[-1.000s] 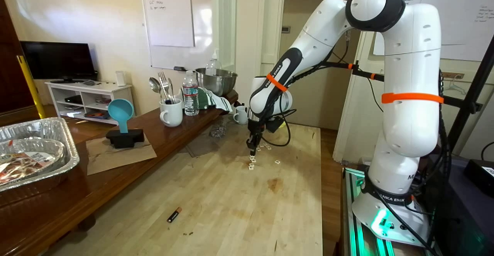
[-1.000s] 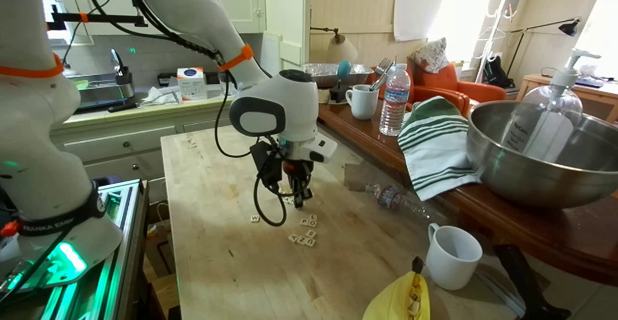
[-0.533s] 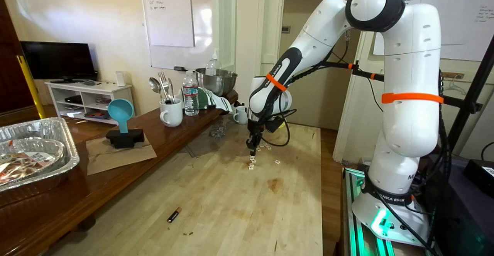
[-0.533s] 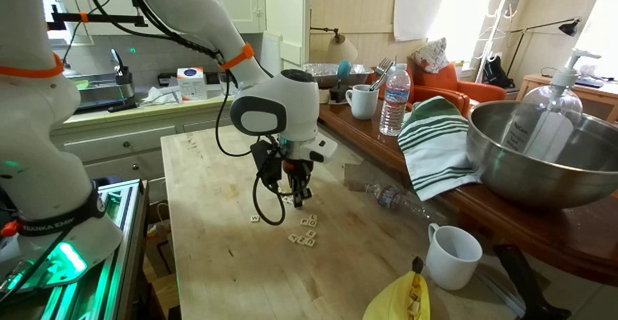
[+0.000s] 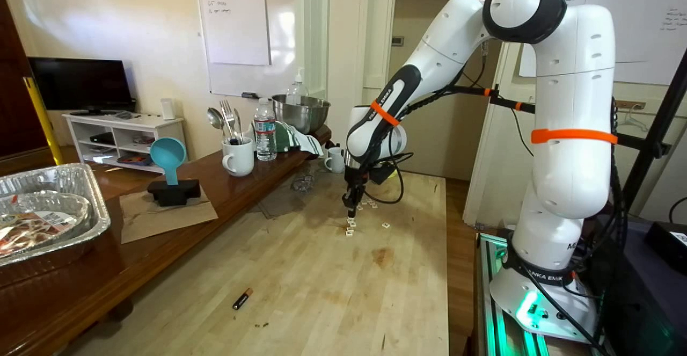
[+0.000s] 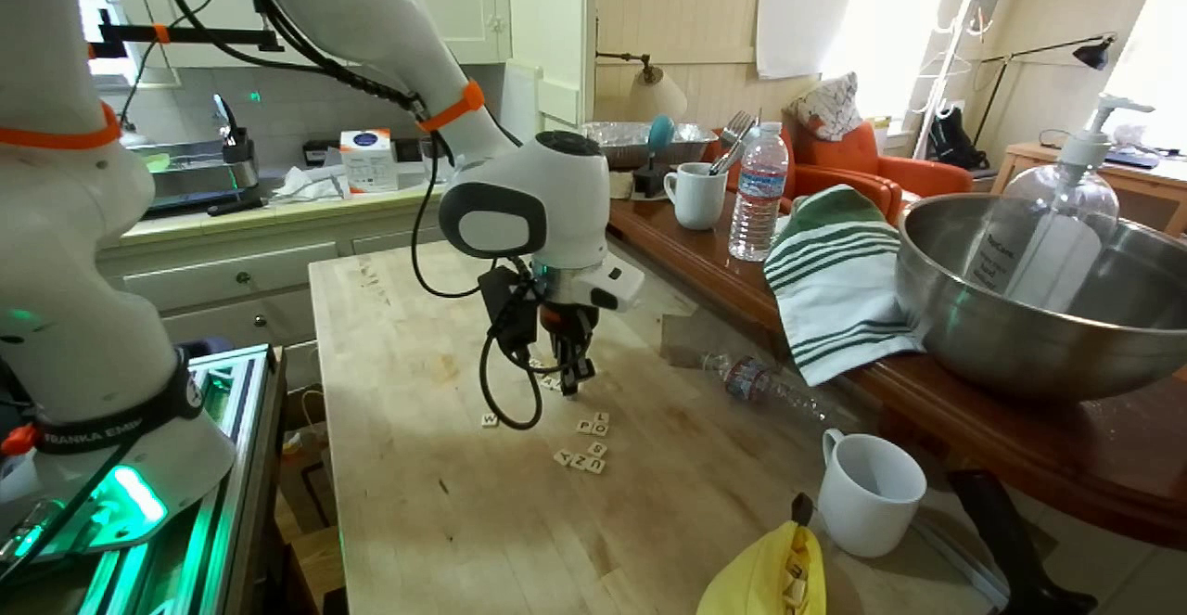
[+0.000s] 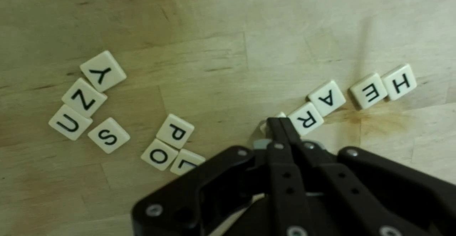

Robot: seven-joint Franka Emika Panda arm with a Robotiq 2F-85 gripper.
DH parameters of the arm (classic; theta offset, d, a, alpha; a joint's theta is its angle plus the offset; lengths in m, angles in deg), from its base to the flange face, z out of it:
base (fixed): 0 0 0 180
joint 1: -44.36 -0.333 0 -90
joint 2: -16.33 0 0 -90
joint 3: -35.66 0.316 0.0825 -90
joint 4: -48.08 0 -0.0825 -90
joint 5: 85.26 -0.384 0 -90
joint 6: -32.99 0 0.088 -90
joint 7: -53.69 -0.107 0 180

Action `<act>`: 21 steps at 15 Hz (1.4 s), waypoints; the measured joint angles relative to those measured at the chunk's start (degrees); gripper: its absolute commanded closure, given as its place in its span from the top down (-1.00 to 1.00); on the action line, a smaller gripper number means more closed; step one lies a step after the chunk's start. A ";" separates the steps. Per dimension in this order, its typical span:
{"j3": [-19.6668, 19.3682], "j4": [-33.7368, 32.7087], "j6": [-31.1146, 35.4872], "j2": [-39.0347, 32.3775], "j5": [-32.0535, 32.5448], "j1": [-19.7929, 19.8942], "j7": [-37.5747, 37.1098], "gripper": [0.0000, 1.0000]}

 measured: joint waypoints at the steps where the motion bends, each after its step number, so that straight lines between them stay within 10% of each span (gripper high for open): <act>1: 0.19 0.30 0.00 0.42 0.00 -0.05 0.00 -1.00; 21: 0.63 4.50 0.08 3.22 8.58 -3.26 1.90 -1.00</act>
